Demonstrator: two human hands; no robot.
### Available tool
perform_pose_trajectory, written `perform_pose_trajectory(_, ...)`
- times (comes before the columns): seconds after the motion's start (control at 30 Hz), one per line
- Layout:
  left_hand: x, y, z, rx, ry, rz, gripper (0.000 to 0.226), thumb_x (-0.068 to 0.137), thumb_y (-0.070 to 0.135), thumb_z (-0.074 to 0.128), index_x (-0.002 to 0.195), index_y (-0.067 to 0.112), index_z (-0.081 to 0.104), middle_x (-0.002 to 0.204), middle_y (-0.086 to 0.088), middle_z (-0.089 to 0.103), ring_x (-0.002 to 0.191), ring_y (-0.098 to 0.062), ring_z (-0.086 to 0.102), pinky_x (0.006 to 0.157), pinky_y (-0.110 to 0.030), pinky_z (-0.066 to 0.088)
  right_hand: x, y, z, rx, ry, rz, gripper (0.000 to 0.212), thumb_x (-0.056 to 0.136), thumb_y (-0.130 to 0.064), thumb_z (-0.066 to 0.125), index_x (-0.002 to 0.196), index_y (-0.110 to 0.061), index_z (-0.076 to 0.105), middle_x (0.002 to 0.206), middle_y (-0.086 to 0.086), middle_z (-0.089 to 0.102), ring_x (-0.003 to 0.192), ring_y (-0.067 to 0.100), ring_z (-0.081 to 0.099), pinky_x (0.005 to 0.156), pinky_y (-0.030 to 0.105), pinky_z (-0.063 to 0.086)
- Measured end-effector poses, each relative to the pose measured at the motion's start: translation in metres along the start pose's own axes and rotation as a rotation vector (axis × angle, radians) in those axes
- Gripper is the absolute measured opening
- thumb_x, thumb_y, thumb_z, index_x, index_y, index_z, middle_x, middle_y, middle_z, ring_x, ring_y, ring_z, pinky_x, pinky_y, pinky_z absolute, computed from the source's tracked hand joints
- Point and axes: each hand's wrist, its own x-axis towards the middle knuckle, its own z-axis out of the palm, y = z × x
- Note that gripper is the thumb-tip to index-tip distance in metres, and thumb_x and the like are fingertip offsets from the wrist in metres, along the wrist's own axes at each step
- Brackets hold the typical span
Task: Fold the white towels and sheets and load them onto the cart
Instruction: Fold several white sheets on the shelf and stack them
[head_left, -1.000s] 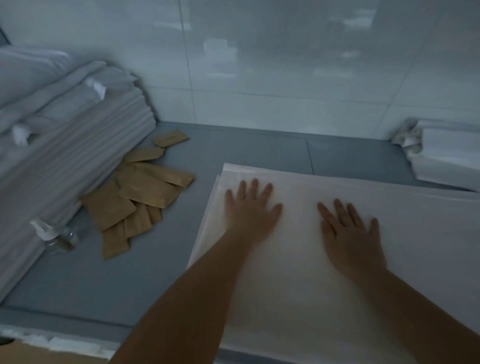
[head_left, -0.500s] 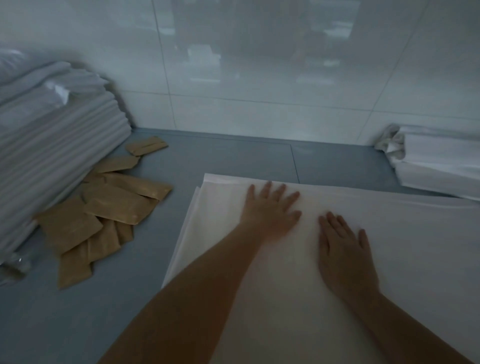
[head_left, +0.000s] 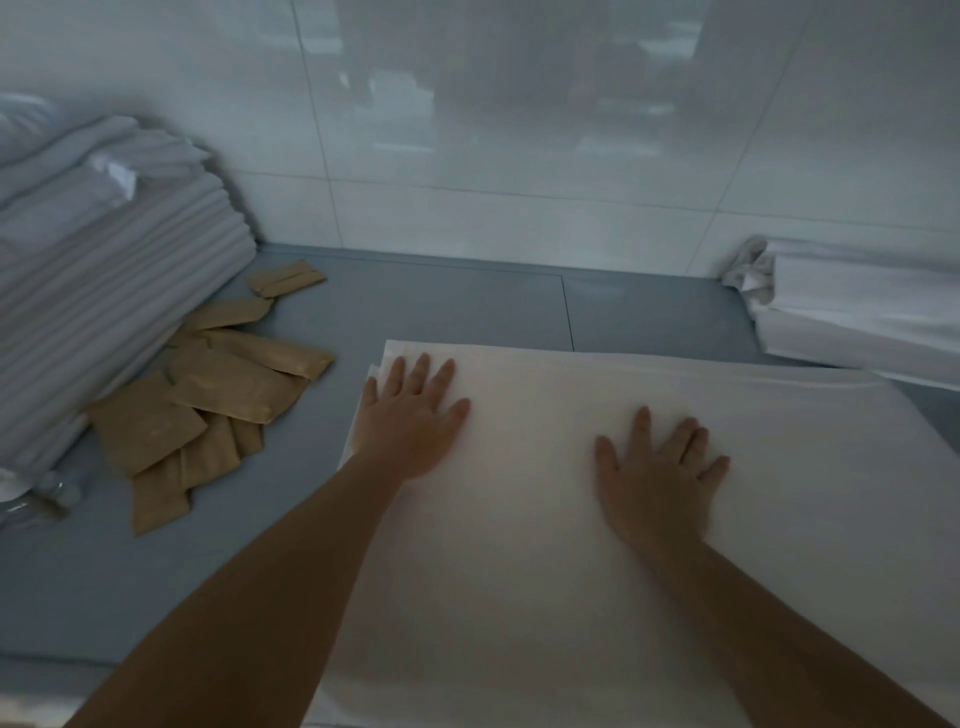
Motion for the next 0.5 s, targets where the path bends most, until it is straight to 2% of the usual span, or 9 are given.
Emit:
perform_pose_trajectory(0.23, -0.078, 0.011, -0.001, 0.006, 0.006, -0.126, 0.065, 0.091, 0.064, 0.007, 0.151, 0.039, -0.004, 0.161, 0.006, -0.005, 0.148, -0.021, -0.006, 0.118, -0.046, 0.0, -0.047, 0.037, -0.005, -0.032, -0.003, -0.139, 0.063, 0.095, -0.06, 0.021, 0.151, -0.036, 0.007, 0.159, 0.016, 0.004, 0.147, 0.032, 0.003, 0.113, 0.062, 0.003)
perform_pose_trajectory(0.3, -0.103, 0.017, 0.001, 0.015, 0.006, -0.163, 0.065, 0.092, 0.063, 0.007, 0.151, 0.038, -0.005, 0.161, 0.004, -0.006, 0.148, -0.024, -0.007, 0.118, -0.048, -0.001, -0.064, 0.06, -0.006, -0.005, -0.024, -0.043, 0.065, 0.094, -0.062, 0.022, 0.151, -0.035, 0.007, 0.159, 0.017, 0.002, 0.147, 0.032, 0.0, 0.111, 0.064, 0.002)
perform_pose_trajectory(0.4, -0.137, 0.03, 0.004, -0.001, 0.021, -0.225, 0.066, 0.091, 0.063, 0.011, 0.151, 0.038, -0.002, 0.161, 0.002, -0.002, 0.148, -0.027, -0.004, 0.117, -0.051, 0.0, -0.077, 0.103, -0.012, 0.079, -0.082, 0.208, 0.076, 0.091, -0.067, 0.02, 0.153, -0.026, 0.006, 0.157, 0.023, -0.004, 0.146, 0.035, -0.007, 0.112, 0.064, -0.001)
perform_pose_trajectory(0.5, -0.162, 0.049, 0.001, -0.009, -0.012, -0.256, 0.067, 0.092, 0.063, 0.018, 0.151, 0.038, -0.001, 0.161, 0.001, -0.003, 0.147, -0.029, -0.005, 0.114, -0.057, -0.007, -0.086, 0.12, -0.019, 0.016, -0.137, 0.224, 0.078, 0.09, -0.069, 0.013, 0.153, -0.027, -0.001, 0.157, 0.023, -0.007, 0.146, 0.036, -0.008, 0.111, 0.065, -0.003)
